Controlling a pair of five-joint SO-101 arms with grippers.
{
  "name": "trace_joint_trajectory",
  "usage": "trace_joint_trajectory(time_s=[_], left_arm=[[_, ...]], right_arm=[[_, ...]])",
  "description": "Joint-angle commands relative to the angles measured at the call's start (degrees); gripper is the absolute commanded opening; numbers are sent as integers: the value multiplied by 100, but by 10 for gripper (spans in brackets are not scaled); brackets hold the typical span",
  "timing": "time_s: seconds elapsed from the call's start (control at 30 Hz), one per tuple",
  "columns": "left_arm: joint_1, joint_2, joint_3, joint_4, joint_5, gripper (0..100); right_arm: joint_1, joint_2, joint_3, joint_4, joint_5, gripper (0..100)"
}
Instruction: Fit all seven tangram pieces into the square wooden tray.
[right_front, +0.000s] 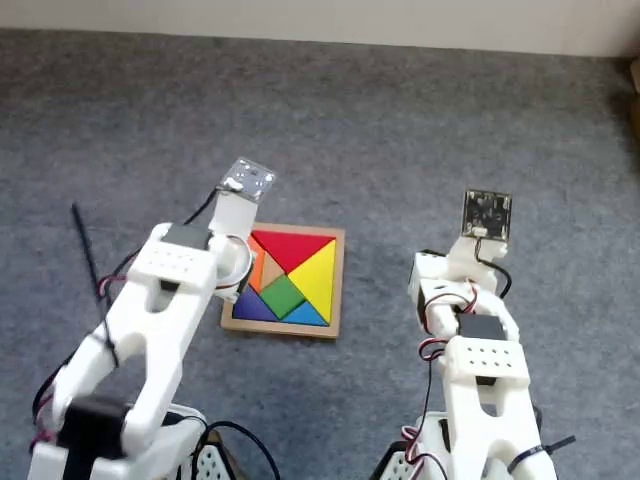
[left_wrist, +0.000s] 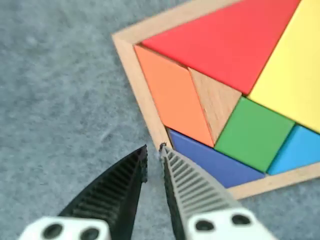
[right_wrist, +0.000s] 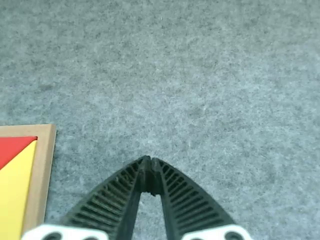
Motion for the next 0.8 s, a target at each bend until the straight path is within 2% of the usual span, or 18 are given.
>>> trace_joint_trajectory(time_s=[0.0, 0.17, 0.47, 0.6, 0.77], left_arm=[[-242, -1086, 637, -721, 88, 66], [-655, -2035, 1710, -1741, 580, 70], [-778, -3020, 2176, -1793, 598, 66], [-1182, -3837, 2536, -1811, 844, 66], [-1182, -4998, 3116, -1802, 905, 67]], right_arm=[[31, -145, -57, -119, 88, 13], [31, -163, -57, -119, 88, 13], [31, -136, -48, -119, 88, 13], [31, -127, -48, -119, 88, 13], [31, -119, -48, -119, 88, 13]])
